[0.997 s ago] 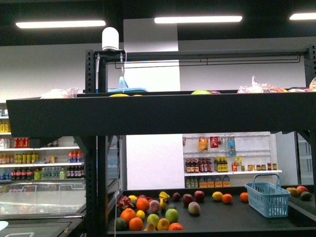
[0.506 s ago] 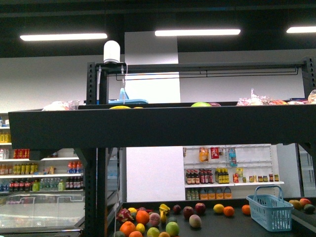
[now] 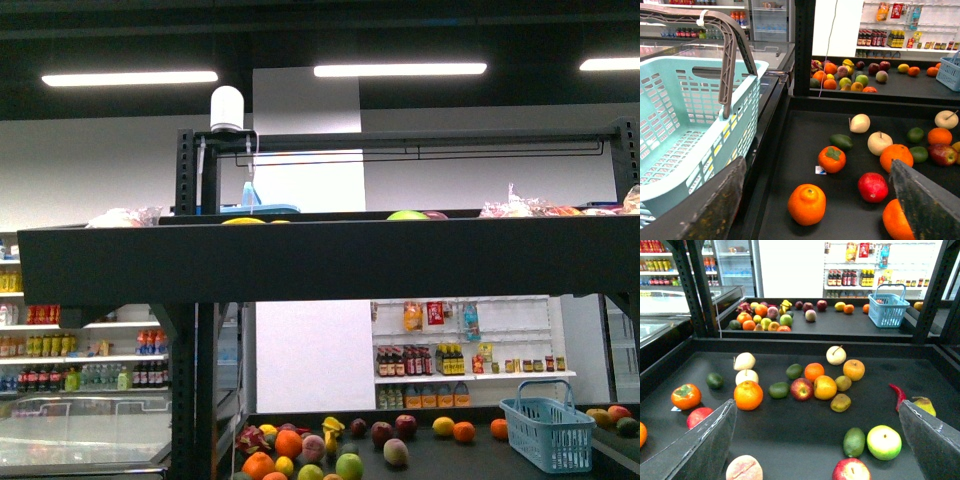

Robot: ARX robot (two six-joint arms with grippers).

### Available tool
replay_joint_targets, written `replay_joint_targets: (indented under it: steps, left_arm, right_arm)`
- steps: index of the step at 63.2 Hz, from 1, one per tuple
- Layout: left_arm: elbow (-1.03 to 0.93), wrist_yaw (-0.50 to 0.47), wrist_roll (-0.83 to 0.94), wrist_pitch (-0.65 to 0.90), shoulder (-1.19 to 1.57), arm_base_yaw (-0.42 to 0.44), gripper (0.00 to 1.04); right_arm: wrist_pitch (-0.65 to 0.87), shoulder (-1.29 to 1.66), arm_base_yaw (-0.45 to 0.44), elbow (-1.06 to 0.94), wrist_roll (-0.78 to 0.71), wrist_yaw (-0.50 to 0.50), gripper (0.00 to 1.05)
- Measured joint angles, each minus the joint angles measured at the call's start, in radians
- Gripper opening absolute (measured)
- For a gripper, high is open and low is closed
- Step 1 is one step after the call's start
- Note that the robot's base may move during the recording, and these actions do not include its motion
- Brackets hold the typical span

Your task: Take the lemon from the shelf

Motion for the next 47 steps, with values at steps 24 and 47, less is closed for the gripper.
replay_joint_targets:
  steps: [24,47]
  left_arm:
    - [0.000,0.000,0.000,0.000,0.000,0.000,0.97]
    - [0.000,0.000,0.000,0.000,0.000,0.000,0.97]
  right_arm:
    - [0.000,0.000,0.000,0.000,0.000,0.000,0.97]
    - [0.000,0.000,0.000,0.000,0.000,0.000,0.97]
